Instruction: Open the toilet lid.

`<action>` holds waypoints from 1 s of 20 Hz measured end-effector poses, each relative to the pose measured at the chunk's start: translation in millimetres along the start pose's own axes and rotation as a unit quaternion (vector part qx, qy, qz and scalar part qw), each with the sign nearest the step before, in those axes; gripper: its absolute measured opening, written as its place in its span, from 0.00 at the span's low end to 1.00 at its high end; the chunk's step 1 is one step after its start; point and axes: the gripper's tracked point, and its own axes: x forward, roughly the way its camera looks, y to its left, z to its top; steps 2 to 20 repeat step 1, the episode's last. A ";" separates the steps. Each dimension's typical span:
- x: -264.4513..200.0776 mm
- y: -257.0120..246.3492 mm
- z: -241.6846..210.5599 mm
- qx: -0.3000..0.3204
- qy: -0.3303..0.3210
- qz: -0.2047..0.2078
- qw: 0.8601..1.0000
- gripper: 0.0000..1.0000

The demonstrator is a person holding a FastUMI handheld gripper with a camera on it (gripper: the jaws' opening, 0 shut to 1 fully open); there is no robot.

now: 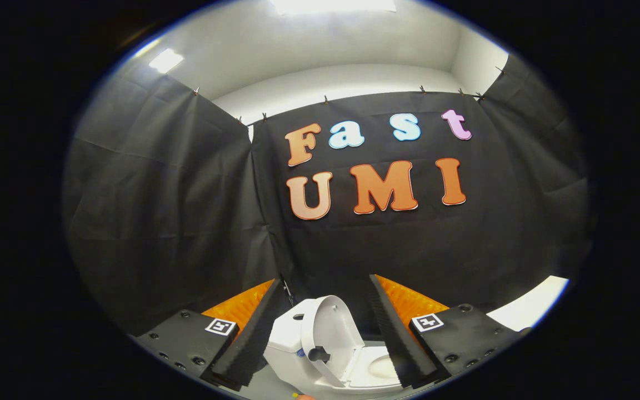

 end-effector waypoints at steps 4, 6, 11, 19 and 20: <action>1.3 1.1 2.2 -0.001 -0.001 0.002 1.000 0.99; 1.3 1.1 2.2 -0.001 -0.001 0.002 1.000 0.99; 1.3 1.1 2.2 -0.001 -0.001 0.002 1.000 0.99; 1.3 1.1 2.2 -0.001 -0.001 0.002 1.000 0.99; 1.3 1.1 2.2 -0.001 -0.001 0.002 1.000 0.99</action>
